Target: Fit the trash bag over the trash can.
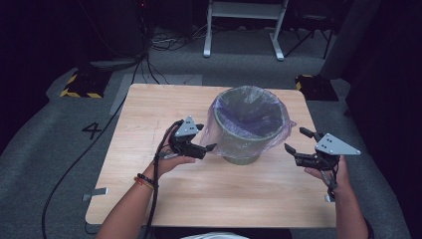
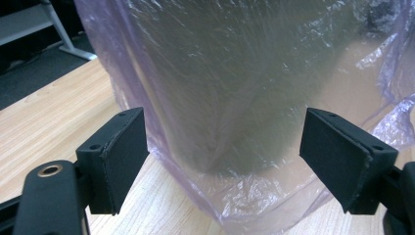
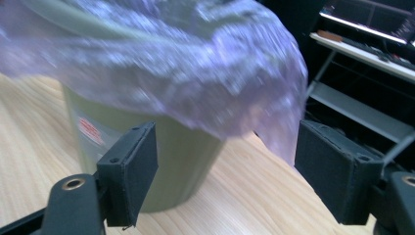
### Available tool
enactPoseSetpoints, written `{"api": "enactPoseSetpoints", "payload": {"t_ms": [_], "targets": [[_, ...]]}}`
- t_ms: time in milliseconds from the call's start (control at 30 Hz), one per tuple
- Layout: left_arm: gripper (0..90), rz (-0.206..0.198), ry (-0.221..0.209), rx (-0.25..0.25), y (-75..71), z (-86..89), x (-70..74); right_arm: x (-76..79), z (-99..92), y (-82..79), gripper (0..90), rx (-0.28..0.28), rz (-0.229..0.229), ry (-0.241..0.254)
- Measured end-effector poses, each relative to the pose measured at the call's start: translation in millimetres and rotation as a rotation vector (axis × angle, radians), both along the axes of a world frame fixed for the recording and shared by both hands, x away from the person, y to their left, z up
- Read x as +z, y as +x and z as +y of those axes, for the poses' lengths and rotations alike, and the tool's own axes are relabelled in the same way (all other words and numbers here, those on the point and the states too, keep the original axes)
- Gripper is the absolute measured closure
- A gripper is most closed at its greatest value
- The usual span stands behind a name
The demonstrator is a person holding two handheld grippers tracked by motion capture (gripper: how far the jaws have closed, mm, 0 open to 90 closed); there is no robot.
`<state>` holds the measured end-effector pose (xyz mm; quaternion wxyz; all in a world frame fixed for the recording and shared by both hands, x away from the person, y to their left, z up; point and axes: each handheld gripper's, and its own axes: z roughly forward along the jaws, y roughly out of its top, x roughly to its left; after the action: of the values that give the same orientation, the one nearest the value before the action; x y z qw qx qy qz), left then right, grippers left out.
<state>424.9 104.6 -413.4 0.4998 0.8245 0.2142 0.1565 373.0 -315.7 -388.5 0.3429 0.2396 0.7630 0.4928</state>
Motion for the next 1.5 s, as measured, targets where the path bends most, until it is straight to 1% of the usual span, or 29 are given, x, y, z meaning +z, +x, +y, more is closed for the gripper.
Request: {"api": "enactPoseSetpoints", "payload": {"t_ms": [67,167,233,300,333,367,400,433,467,500,567,633,700,767,867,933,1000,1100,1200,1333,1500], "targets": [[18.5,0.001,0.007,-0.002,0.9,-2.8,-0.9,3.7,5.5,-0.9,23.5,0.01,-0.011,-0.018],[18.6,0.003,0.031,-0.009,4.0,-5.7,-2.0,7.1,13.3,0.0,22.8,0.026,-0.024,-0.052],[18.7,0.012,0.037,-0.006,6.0,-7.2,-3.0,8.0,18.1,2.4,22.8,0.026,-0.028,-0.085],[20.3,0.017,0.044,-0.003,9.3,-8.1,-4.2,8.3,21.3,6.3,23.1,0.002,-0.016,-0.114],[22.1,0.022,0.047,0.003,10.6,-8.6,-5.1,7.8,22.5,8.7,28.3,-0.002,-0.014,-0.121],[24.9,0.026,0.047,0.003,12.1,-9.1,-6.0,7.5,22.8,10.4,34.3,0.009,-0.004,-0.116],[29.5,0.028,0.045,0.0,13.6,-9.1,-6.8,7.0,23.1,12.0,40.2,0.008,0.002,-0.114],[34.6,0.028,0.042,-0.005,14.8,-9.6,-8.0,6.7,23.1,13.5,51.6,0.007,0.011,-0.115],[39.0,0.023,0.052,0.001,15.6,-10.6,-8.9,6.3,22.8,14.9,60.1,0.022,0.026,-0.117],[43.0,0.013,0.067,0.006,16.3,-11.8,-9.8,5.6,22.7,15.9,64.9,0.03,0.031,-0.117],[51.6,0.005,0.083,0.006,17.2,-14.2,-11.4,4.6,22.4,17.8,77.5,0.034,0.042,-0.113],[60.6,-0.01,0.111,0.018,18.5,-17.2,-12.8,3.5,22.0,18.7,85.7,0.049,0.05,-0.107],[68.2,-0.007,0.116,0.014,20.0,-19.1,-14.2,2.2,22.0,19.6,90.0,0.049,0.053,-0.109],[75.4,-0.01,0.127,0.018,21.3,-20.8,-15.4,0.6,21.4,20.2,90.0,0.052,0.058,-0.103],[82.8,-0.007,0.127,0.018,23.0,-22.7,-16.8,-4.5,20.7,21.6,90.0,0.053,0.069,-0.108],[86.2,-0.003,0.122,0.011,24.5,-23.4,-17.8,-9.2,20.4,23.8,90.0,0.048,0.078,-0.111],[89.7,-0.005,0.129,0.014,26.3,-24.6,-19.3,-13.7,19.6,26.3,90.0,0.039,0.085,-0.108],[89.9,0.007,0.118,0.016,29.8,-24.8,-21.4,-20.1,18.5,30.4,90.0,0.038,0.098,-0.092],[89.9,0.017,0.13,0.02,33.4,-26.2,-25.8,-27.4,19.5,33.7,90.0,0.037,0.114,-0.091],[89.9,0.037,0.141,0.028,37.8,-26.8,-32.5,-40.9,21.6,40.6,90.0,0.032,0.15,-0.093],[89.9,0.056,0.151,0.034,42.2,-27.0,-37.8,-54.7,20.9,49.2,90.0,0.023,0.192,-0.078]]}}
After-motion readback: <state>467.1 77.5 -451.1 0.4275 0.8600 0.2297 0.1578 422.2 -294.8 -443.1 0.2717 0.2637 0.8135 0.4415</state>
